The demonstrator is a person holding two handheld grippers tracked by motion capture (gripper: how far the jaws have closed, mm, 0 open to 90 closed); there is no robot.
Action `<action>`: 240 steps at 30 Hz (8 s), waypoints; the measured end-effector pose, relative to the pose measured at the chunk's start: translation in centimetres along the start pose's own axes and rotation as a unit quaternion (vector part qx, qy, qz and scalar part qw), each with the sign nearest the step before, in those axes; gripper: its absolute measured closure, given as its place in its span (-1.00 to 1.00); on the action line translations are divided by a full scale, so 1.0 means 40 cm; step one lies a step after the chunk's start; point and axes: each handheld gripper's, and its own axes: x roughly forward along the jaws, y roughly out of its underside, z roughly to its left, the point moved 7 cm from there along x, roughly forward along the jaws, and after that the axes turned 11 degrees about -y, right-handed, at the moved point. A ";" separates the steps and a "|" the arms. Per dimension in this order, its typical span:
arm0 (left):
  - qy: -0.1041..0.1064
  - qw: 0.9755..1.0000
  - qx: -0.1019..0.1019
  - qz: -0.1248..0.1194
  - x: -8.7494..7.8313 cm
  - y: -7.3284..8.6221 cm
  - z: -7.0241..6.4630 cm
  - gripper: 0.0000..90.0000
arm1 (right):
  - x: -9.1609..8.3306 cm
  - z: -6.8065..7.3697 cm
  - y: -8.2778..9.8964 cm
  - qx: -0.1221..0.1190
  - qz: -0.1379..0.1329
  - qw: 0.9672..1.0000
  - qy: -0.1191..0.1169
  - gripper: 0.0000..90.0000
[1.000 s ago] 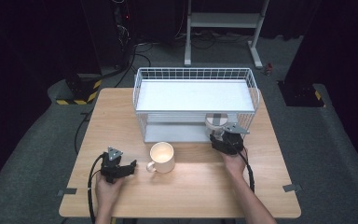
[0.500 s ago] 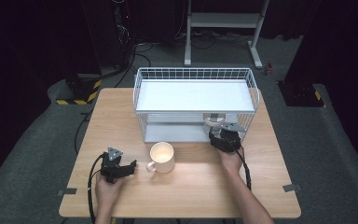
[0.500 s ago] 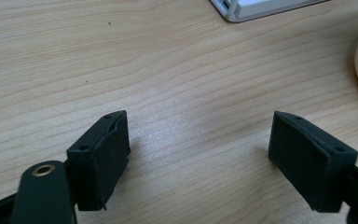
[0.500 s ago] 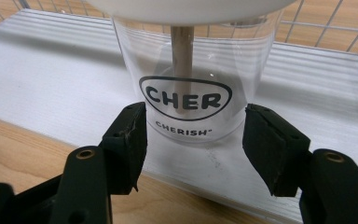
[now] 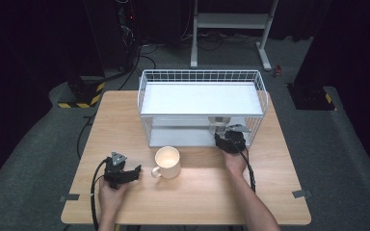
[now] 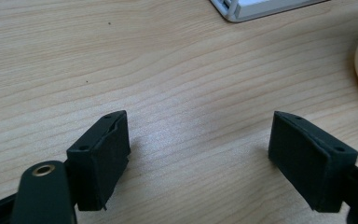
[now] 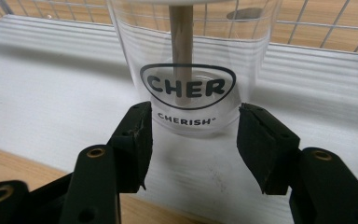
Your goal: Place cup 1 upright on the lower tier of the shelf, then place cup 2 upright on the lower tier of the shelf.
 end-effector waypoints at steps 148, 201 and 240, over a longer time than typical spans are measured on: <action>-0.001 1.000 -0.002 -0.001 0.001 0.000 -0.001 -0.54 | -0.317 -0.028 0.099 -0.014 -0.066 0.996 -0.062 -0.24; -0.010 1.000 -0.013 0.003 -0.006 0.005 -0.005 -0.55 | -0.287 -0.061 0.250 -0.060 0.084 0.995 -0.005 -0.25; 0.069 0.997 -0.002 -0.020 -0.165 0.020 -0.066 -0.77 | -0.278 -0.064 0.247 -0.046 0.089 0.995 -0.016 -0.36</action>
